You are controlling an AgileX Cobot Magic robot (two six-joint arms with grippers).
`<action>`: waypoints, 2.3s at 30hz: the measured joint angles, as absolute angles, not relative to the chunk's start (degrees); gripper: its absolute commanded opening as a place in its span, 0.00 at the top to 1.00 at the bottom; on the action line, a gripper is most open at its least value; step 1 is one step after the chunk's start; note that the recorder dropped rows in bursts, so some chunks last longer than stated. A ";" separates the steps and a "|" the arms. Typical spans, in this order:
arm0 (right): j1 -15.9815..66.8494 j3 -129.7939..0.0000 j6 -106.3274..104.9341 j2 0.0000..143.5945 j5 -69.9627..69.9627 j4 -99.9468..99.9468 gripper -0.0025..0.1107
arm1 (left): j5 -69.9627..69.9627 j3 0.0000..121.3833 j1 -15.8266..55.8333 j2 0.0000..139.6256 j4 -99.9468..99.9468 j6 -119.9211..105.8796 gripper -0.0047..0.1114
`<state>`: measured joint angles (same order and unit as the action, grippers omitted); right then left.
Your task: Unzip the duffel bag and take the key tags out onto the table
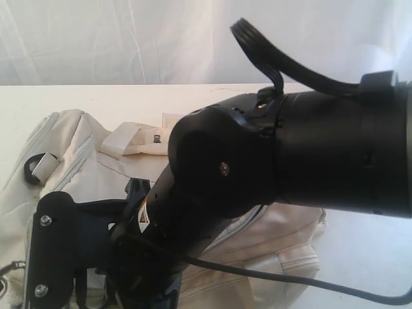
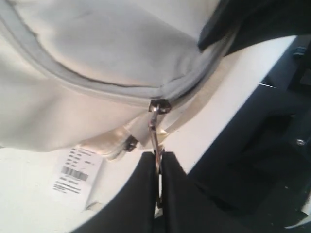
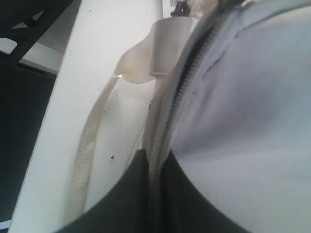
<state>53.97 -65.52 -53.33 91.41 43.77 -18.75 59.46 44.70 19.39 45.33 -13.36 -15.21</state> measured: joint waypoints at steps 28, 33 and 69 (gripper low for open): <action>53.86 -65.52 -48.98 91.41 43.94 -17.61 0.98 | 42.80 48.34 19.83 51.22 1.48 -5.55 0.96; 53.74 -65.62 -48.75 91.41 43.54 -17.38 0.98 | 40.71 48.34 19.97 53.99 3.57 -5.28 0.96; 53.97 -69.10 -45.58 91.38 32.26 -29.67 0.84 | 64.78 58.49 19.39 52.24 -4.41 -15.01 0.96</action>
<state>53.97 -69.10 -45.58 91.38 32.26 -29.67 64.78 58.49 19.39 52.24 -4.41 -15.01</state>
